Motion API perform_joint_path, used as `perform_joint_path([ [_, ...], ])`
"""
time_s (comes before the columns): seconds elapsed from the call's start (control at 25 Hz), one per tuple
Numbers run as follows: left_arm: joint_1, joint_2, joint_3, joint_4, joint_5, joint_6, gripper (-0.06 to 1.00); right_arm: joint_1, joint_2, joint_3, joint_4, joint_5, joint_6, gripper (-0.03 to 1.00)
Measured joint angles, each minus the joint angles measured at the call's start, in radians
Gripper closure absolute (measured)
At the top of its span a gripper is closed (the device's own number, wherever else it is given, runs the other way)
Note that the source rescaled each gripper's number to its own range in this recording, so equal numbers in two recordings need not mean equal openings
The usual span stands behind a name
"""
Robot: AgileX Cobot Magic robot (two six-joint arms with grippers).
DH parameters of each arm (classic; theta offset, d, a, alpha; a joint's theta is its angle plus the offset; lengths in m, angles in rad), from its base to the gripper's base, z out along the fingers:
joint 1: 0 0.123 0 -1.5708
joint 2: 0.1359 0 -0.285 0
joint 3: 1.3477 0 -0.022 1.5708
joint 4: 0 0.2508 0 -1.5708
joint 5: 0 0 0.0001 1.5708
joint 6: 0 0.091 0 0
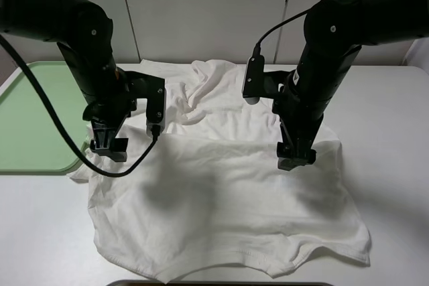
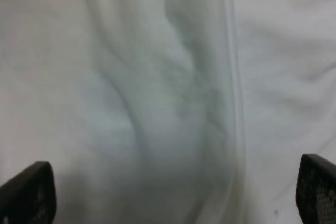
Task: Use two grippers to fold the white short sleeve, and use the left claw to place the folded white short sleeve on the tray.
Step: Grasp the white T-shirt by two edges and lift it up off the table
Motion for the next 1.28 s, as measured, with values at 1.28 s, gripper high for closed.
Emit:
perform_joint_path([
  [1.28, 0.011, 0.164, -0.061, -0.076, -0.008, 0.028, 0.06, -0.013, 0.128, 0.0, -0.01, -0.14, -0.075, -0.03],
])
